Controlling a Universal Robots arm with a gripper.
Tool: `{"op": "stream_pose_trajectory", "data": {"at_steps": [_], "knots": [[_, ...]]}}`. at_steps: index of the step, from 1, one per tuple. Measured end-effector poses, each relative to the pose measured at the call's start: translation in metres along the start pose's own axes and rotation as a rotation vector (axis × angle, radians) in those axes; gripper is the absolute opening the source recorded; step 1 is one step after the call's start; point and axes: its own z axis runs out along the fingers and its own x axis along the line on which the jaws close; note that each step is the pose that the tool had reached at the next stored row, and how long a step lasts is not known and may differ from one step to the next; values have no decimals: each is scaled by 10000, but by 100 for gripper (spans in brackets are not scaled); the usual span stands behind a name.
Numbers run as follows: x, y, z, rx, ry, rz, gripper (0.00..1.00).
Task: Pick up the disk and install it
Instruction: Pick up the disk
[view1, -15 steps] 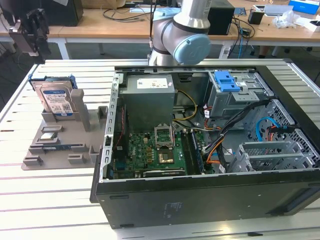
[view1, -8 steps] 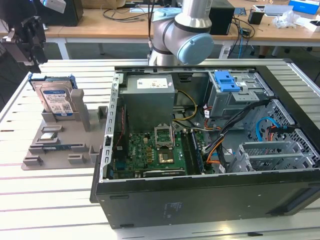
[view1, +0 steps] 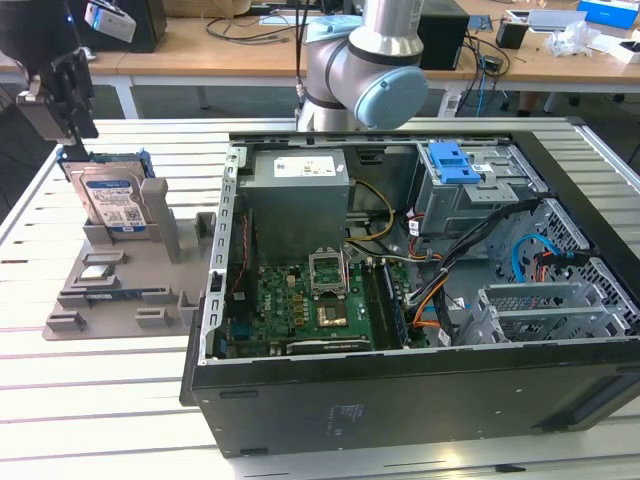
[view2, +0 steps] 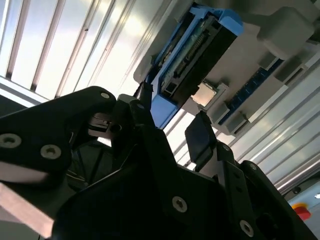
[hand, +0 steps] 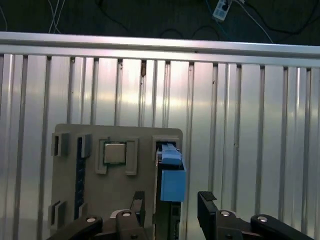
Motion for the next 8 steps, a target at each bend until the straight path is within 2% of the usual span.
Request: {"op": "stream_pose_trajectory", "data": {"at_steps": [3, 5, 8], "knots": [[-1, 2, 90, 2, 2, -70, 54], [-15, 27, 241, 2, 2, -51, 54], [-22, 44, 398, -1, -9, 270, 54]]}}
